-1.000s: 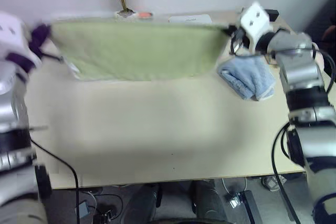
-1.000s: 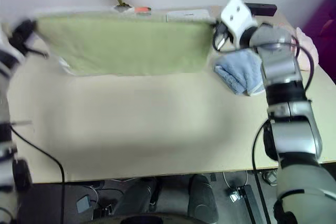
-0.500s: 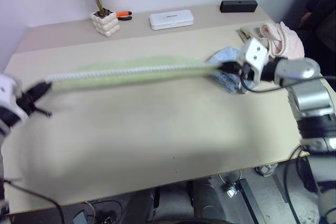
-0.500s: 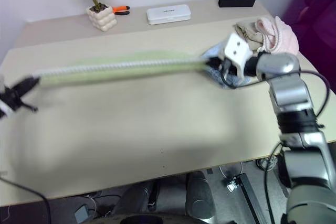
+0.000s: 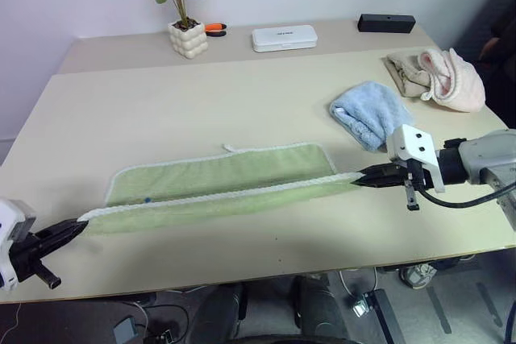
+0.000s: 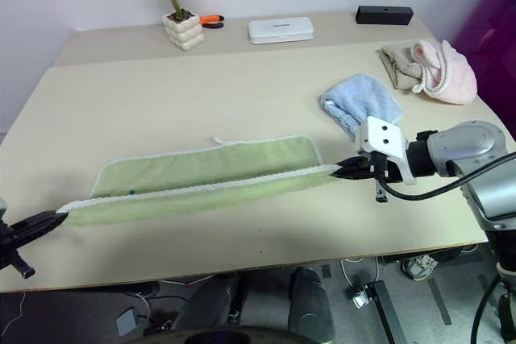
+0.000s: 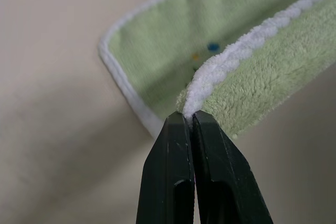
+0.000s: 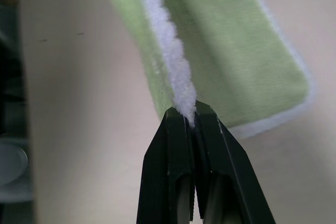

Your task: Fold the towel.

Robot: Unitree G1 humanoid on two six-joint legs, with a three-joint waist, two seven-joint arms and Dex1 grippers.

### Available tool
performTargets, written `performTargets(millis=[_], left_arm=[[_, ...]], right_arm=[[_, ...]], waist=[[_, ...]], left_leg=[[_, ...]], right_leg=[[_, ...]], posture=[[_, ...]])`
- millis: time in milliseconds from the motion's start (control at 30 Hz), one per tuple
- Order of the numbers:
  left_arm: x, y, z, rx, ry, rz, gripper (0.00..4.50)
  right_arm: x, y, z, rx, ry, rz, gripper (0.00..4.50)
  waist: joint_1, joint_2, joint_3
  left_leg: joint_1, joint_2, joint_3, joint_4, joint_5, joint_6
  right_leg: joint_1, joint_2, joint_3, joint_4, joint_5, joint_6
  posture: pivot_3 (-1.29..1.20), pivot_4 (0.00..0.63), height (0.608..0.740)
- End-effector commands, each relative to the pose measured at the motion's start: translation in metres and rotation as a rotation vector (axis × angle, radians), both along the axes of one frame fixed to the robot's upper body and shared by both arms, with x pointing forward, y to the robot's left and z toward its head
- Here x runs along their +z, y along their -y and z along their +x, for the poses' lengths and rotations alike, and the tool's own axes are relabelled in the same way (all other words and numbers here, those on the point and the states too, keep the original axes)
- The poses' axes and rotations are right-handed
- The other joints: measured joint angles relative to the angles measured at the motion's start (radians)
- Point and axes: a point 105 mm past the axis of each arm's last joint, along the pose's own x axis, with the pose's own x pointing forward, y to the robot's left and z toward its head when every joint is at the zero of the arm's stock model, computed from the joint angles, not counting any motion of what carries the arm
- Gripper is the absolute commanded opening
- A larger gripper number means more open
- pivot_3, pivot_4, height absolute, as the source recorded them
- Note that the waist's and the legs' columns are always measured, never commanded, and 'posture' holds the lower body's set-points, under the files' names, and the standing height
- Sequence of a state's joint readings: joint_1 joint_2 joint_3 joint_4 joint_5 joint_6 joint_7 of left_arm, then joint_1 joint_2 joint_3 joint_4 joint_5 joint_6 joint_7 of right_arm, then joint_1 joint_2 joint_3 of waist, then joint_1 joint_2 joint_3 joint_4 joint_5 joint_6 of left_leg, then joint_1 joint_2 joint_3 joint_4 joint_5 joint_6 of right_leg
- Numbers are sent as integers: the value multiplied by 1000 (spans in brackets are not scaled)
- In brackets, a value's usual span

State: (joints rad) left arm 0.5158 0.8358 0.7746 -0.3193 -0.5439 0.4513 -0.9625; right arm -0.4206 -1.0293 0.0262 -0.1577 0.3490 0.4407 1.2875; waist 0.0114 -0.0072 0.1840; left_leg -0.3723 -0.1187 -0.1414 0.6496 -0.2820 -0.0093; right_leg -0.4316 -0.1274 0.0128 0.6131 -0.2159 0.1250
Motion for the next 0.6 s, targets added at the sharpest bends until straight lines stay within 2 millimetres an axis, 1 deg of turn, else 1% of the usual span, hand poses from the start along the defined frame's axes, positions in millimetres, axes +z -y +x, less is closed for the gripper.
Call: performTargets(millis=[33,133,200,333,467,600], left_arm=[[9,-9,23,29,69,70,0],[8,-13,47,54,105,66,0],[5,-11,61,48,114,55,0],[-6,-7,80,31,105,54,0],[-9,-9,92,54,113,44,0],[-15,-8,92,55,83,14,0]], right_arm=[[6,-1,30,-65,126,-6,35],[-3,-3,47,-87,153,-25,35],[-9,-4,58,-104,164,-33,35],[-17,-7,74,-130,186,-17,35],[-21,-10,83,-154,200,3,35],[-23,-9,89,-191,217,18,35]], waist=[[0,0,0],[1,0,0],[-1,0,0],[-6,0,0],[-20,0,0],[-28,0,0]], left_leg=[[0,1,0,0,0,0],[-1,1,1,0,0,0],[-1,1,1,-1,-1,-1],[-2,3,1,-1,-2,-4],[-2,5,2,-1,-1,-10],[-3,7,2,-2,-1,-10]], right_leg=[[0,1,0,0,1,0],[-2,2,1,-1,3,3],[-3,2,1,0,4,3],[-5,4,2,0,4,3],[-7,7,3,1,4,3],[-8,8,4,1,4,3]], posture=[[0,150,740],[0,150,740],[0,150,740],[0,150,740],[0,150,740],[0,150,740]])
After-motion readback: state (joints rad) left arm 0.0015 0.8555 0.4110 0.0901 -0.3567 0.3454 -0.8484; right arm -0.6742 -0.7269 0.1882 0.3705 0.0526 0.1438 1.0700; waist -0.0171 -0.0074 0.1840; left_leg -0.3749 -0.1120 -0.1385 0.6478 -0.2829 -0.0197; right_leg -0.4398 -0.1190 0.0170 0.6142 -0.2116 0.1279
